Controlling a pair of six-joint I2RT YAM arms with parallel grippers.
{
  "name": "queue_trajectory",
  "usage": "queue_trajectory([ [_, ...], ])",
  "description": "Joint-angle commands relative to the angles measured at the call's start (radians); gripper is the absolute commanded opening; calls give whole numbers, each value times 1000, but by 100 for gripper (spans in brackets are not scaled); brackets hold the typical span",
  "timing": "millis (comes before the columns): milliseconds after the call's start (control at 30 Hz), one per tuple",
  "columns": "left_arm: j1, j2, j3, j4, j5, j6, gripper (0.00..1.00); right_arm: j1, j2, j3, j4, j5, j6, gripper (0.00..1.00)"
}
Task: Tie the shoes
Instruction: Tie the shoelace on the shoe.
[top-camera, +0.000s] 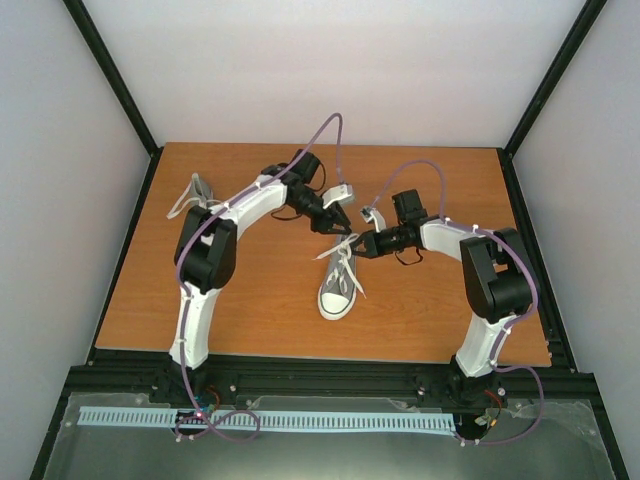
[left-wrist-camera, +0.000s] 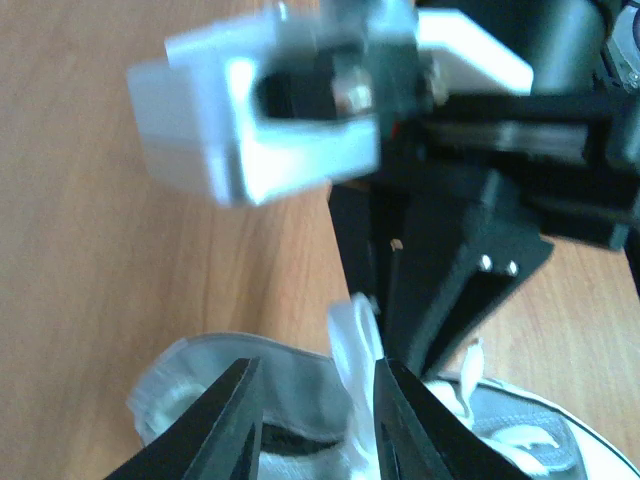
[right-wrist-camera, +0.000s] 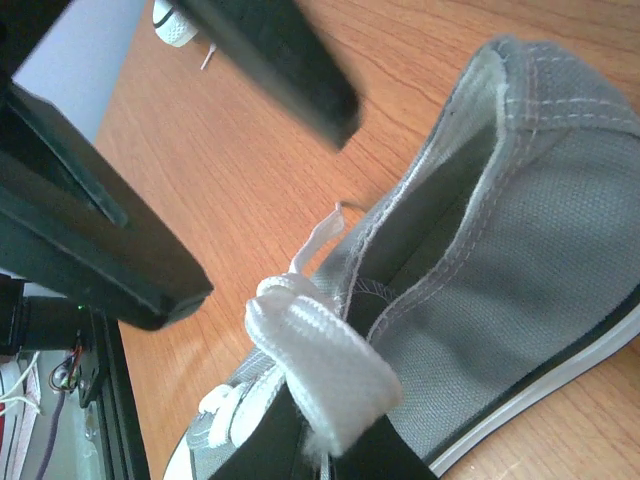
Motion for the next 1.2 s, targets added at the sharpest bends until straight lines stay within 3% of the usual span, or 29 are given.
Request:
queue_trajectory([
  [0,-7,74,167,-119,69,-20,36,8,3,25,-11,-13,-43,3],
  [200,-6,121,207,-314,236,145,49,7,14,40,-17,-17,-47,3],
  [267,-6,134,208,-315,251,127,50,8,19,46,-18,-19,-47,3],
  [400,2,151,216,-232,264,19,46,8,28,60,-29,-21,-51,3],
  [667,34,182,225,-187,299,-55,44,12,44,83,-48,-20,-61,3],
  [967,20,169,197,-212,270,37,42,16,56,96,-52,-19,-61,3],
  [1167,10,177,196,-175,245,3,32,20,52,95,-56,-19,-64,3],
])
